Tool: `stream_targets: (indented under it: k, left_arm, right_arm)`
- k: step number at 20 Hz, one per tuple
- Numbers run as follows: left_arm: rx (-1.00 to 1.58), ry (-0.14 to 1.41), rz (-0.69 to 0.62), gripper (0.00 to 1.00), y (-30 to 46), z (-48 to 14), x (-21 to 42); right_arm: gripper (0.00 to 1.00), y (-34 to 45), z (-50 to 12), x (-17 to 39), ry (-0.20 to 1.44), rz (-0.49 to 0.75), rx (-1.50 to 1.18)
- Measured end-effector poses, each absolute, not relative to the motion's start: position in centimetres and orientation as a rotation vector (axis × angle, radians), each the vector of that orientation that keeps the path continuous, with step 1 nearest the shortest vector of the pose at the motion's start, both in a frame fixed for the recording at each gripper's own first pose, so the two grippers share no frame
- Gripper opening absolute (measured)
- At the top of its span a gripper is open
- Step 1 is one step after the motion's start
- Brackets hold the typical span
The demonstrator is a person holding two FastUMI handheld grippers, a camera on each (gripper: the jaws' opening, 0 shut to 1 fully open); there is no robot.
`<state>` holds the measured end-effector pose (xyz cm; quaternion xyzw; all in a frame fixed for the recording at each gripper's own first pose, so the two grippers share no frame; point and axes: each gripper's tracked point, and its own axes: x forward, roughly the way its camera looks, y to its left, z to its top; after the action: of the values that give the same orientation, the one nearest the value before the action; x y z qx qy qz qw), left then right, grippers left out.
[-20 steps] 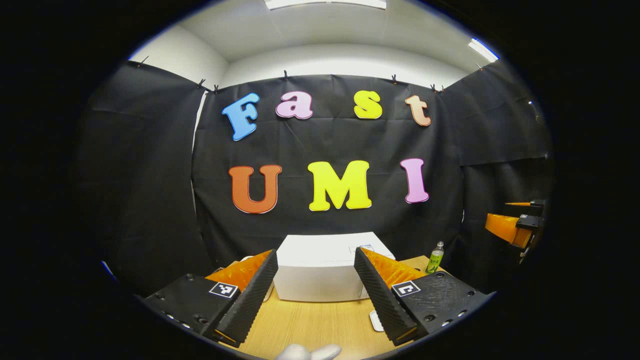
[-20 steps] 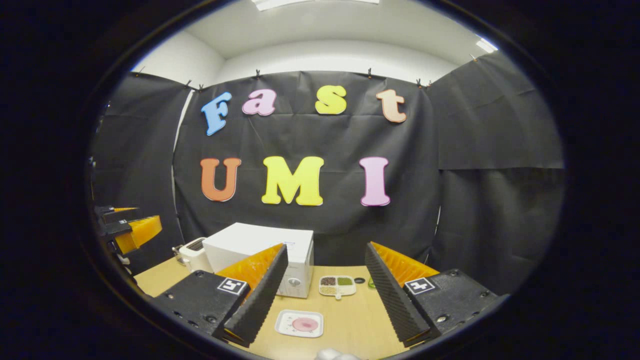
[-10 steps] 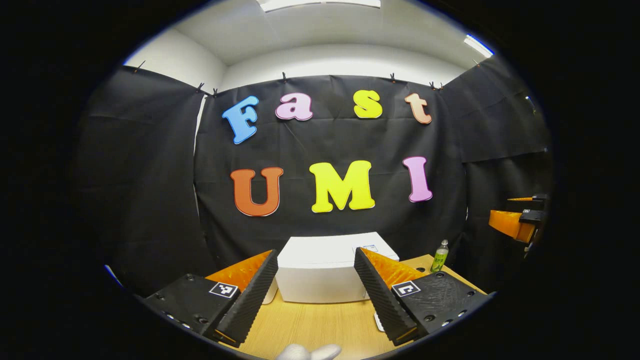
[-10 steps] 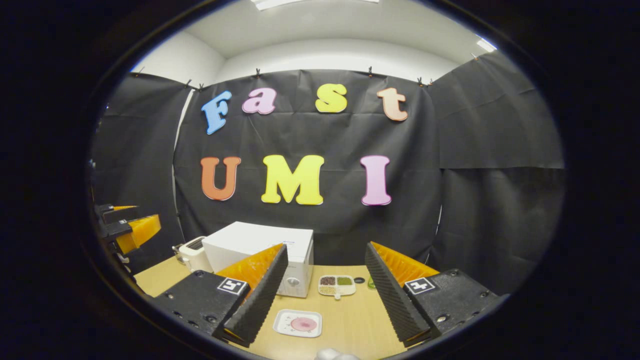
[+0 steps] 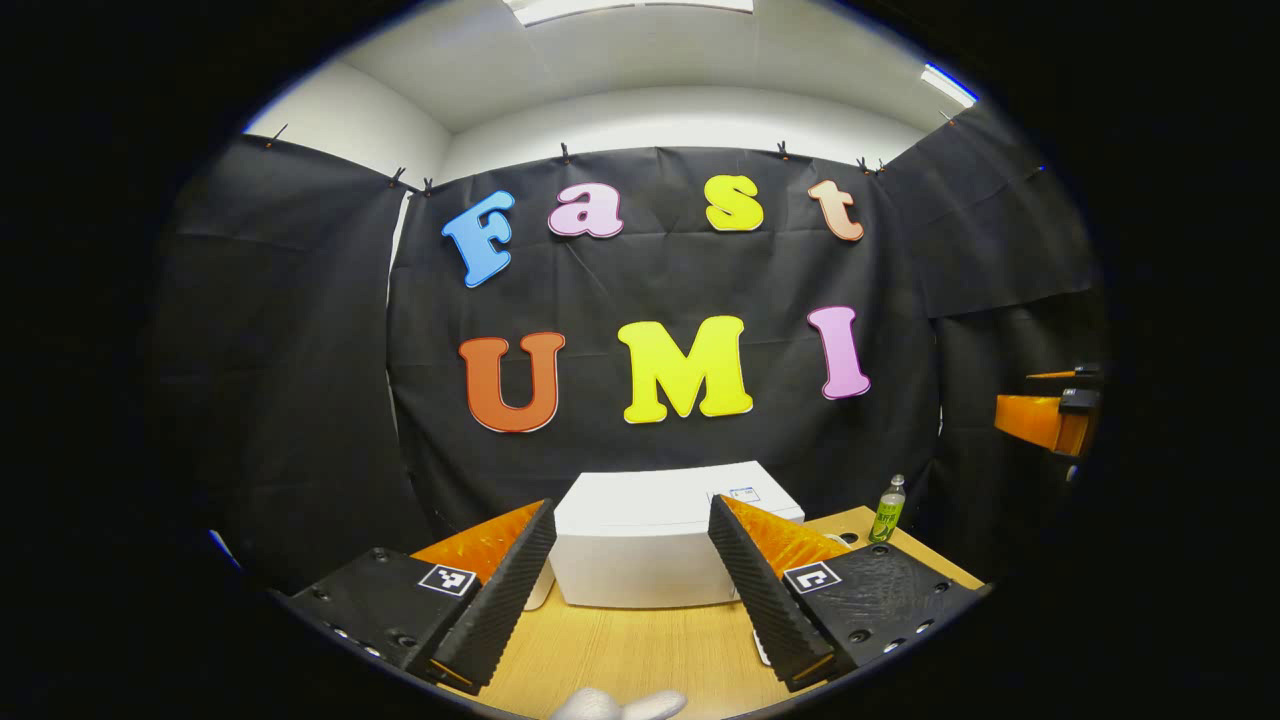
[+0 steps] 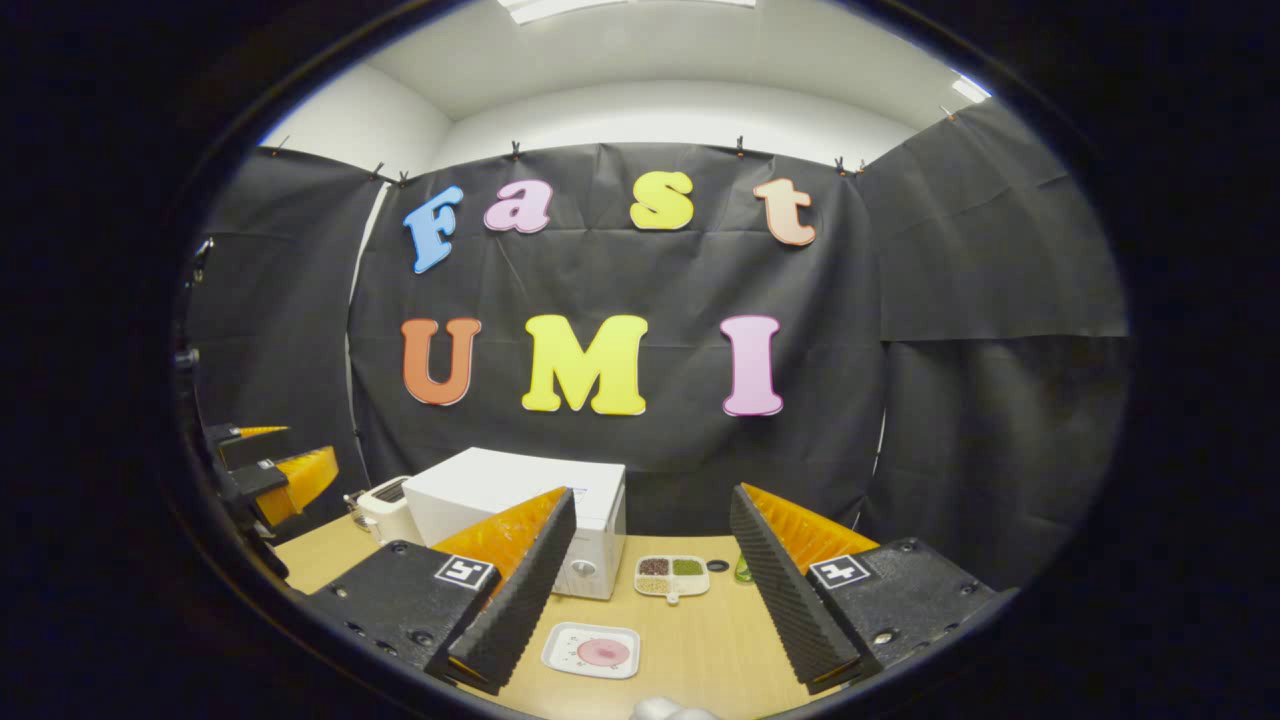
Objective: Open the microwave oven with the left hand, put the food in, and close the microwave oven.
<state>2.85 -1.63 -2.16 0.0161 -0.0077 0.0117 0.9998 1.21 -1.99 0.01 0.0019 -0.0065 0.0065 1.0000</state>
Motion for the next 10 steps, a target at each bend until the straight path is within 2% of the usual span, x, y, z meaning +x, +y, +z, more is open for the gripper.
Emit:
stream_targets:
  k: [1,2,3,4,10]
  left_arm:
    - [0.029,-0.017,0.015,0.96,-2.3,-2.9,3.4]
    - [0.028,-0.018,0.007,0.96,-3.0,-3.8,4.2]
    - [0.024,-0.012,-0.001,0.96,-3.7,-4.9,5.1]
    - [0.019,0.001,-0.012,0.96,-4.7,-6.3,6.0]
    - [-0.006,0.026,-0.077,0.96,-10.7,-14.1,12.5]
  right_arm:
    - [0.92,-2.4,0.0,1.3,-0.010,0.010,0.006]
    - [0.99,-2.7,0.1,1.3,-0.012,0.010,0.011]
    - [0.99,-3.1,0.2,1.4,-0.009,0.007,0.014]
    - [0.92,-3.4,0.2,1.4,-0.007,0.006,0.013]
    - [0.92,-5.2,0.4,1.7,0.009,-0.007,-0.050]
